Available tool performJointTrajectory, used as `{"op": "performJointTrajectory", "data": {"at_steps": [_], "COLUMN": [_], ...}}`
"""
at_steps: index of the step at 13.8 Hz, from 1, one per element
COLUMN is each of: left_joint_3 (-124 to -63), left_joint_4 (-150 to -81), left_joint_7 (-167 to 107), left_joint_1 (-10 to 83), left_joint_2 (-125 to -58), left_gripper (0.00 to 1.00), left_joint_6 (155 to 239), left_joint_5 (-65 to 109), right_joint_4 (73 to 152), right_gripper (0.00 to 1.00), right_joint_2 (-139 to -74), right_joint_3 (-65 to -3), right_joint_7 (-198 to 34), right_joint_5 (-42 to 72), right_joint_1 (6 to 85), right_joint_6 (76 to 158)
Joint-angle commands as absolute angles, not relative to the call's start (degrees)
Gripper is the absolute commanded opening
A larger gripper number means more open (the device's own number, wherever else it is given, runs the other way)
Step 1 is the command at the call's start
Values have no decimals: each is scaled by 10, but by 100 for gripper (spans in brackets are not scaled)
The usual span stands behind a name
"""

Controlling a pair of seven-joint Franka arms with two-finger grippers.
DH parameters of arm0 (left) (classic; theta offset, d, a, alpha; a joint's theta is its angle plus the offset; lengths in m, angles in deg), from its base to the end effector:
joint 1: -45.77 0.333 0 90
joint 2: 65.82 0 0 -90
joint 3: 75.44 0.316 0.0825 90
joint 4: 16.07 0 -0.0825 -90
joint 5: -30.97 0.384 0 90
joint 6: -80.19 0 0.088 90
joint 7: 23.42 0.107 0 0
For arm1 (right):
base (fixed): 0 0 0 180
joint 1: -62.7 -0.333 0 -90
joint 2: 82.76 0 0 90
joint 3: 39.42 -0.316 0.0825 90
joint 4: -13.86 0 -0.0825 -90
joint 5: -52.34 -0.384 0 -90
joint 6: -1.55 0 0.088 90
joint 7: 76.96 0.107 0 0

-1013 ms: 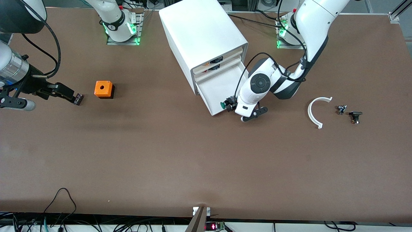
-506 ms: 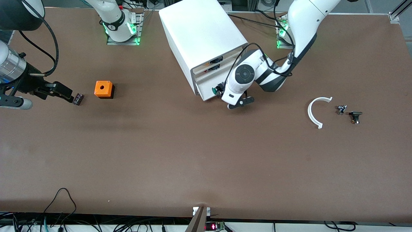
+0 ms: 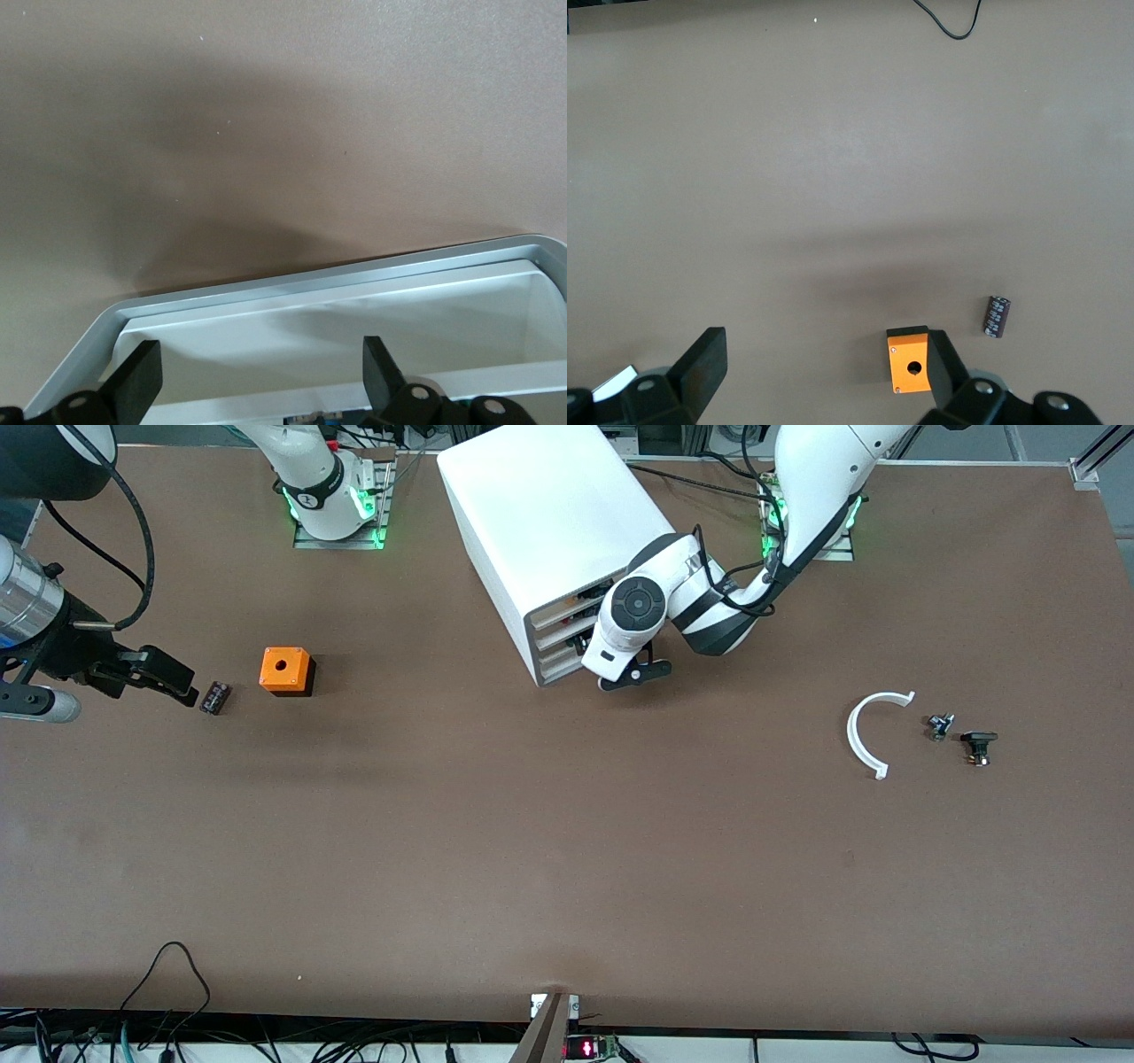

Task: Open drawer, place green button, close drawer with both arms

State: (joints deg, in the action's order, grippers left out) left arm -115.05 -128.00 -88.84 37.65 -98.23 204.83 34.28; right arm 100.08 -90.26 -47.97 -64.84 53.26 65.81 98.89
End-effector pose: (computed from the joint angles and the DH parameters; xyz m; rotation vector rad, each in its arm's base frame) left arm 0.4091 -0.4295 0.2318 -3.0448 -0.4772 0.5879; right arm 0.6037 0.0501 0.5925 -3.1215 0.1827 -0.0991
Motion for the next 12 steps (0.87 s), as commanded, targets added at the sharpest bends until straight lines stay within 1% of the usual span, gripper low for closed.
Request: {"op": "performJointTrajectory", "data": {"at_steps": [1, 3, 6, 8, 12], "left_joint_3": [-1157, -1155, -1148, -1152, -1154], "left_joint_4": [-1271, -1248, -1180, -1145, -1063], "left_joint_7": [-879, -875, -803, -771, -633], "left_joint_1": [390, 410, 444, 475, 518], "left_joint_2": [-978, -973, -974, -971, -945], "left_gripper": [100, 100, 100, 100, 100], "left_joint_6": [2037, 2027, 1937, 1895, 1774], "left_joint_5": [328, 337, 347, 414, 437], "right_joint_4": [996, 994, 993, 993, 993], "right_gripper": [100, 100, 100, 100, 100], "right_joint_2": [-896, -896, -896, -896, -896], "right_joint_3": [-489, -489, -489, -489, -489], "right_joint_7": [-645, -645, -647, -649, -650], "right_joint_5": [527, 525, 527, 526, 528], "right_joint_1": [666, 667, 666, 667, 667], "right_joint_6": [977, 977, 977, 978, 977]}}
